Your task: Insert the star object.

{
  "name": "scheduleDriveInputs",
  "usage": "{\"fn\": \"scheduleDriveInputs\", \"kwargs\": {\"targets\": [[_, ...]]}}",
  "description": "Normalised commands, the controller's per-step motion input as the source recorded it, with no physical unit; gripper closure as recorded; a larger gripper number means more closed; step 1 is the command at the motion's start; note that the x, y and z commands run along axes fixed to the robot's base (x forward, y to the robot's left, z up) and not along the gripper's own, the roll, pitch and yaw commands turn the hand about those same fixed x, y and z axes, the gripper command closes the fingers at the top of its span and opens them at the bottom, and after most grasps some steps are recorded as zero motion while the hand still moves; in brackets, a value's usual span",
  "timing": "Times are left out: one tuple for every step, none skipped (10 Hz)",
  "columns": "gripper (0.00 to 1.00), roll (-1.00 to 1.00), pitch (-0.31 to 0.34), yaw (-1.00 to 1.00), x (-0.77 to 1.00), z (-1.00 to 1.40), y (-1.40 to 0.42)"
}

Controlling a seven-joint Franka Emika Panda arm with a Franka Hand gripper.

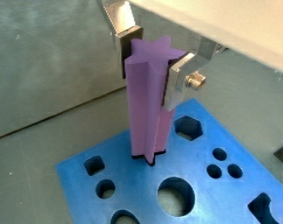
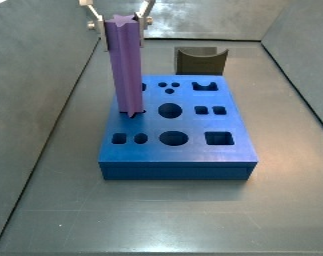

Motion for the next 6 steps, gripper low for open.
{"fn": "scheduleDriveInputs", "kwargs": {"targets": [[1.00,-0.01,-0.027,0.00,0.00,-0.49,-0.07],[1.00,-0.03,-0.020,0.00,0.12,-0.51,-0.08],[1.00,-0.01,0.000,-0.10,0.29,-0.54,0.00],[1.00,0.00,0.051,-0.16,0.27,-0.54,0.00],[1.00,0.03,0.004,-0.08,0.07,-0.53,0.07],[1.00,0.08,-0.014,0.00,-0.05,-0.60,0.07]]}}
